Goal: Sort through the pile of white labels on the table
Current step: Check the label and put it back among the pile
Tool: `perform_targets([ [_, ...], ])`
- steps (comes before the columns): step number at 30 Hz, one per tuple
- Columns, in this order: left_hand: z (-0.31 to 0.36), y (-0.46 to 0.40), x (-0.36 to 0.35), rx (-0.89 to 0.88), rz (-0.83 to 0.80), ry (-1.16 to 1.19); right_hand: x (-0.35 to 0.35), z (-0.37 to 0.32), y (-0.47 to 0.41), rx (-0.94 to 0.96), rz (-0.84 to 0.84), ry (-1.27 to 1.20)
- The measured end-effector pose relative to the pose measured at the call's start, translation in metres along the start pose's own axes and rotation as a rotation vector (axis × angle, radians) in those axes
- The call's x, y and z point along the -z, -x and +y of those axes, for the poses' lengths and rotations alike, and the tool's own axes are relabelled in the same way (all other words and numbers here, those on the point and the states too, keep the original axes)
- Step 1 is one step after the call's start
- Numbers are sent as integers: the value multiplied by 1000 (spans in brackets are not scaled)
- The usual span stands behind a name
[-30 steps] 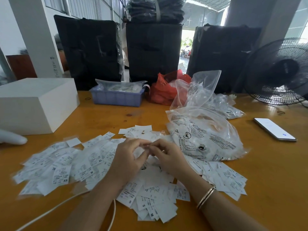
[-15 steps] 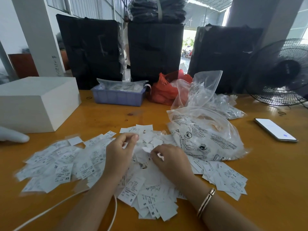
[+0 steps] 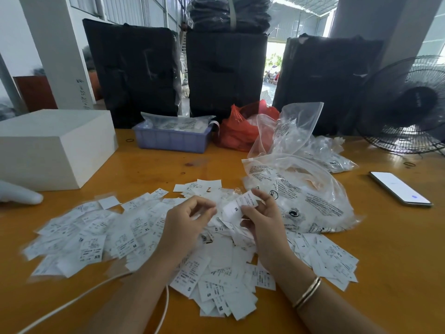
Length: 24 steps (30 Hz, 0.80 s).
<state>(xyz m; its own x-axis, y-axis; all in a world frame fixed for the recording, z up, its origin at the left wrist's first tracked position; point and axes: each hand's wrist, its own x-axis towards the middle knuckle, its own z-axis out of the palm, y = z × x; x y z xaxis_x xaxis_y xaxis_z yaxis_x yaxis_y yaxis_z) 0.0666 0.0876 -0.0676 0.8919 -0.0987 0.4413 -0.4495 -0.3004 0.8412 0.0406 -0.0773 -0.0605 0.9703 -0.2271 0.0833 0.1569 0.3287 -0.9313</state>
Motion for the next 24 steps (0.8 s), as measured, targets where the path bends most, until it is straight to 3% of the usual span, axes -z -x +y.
perform_targets([
  [11, -1, -1, 1, -1, -36, -8, 4, -2, -3, -81, -37, -315],
  [24, 2, -2, 1, -5, -93, 2, 0, 2, 4, 75, -147, 138],
])
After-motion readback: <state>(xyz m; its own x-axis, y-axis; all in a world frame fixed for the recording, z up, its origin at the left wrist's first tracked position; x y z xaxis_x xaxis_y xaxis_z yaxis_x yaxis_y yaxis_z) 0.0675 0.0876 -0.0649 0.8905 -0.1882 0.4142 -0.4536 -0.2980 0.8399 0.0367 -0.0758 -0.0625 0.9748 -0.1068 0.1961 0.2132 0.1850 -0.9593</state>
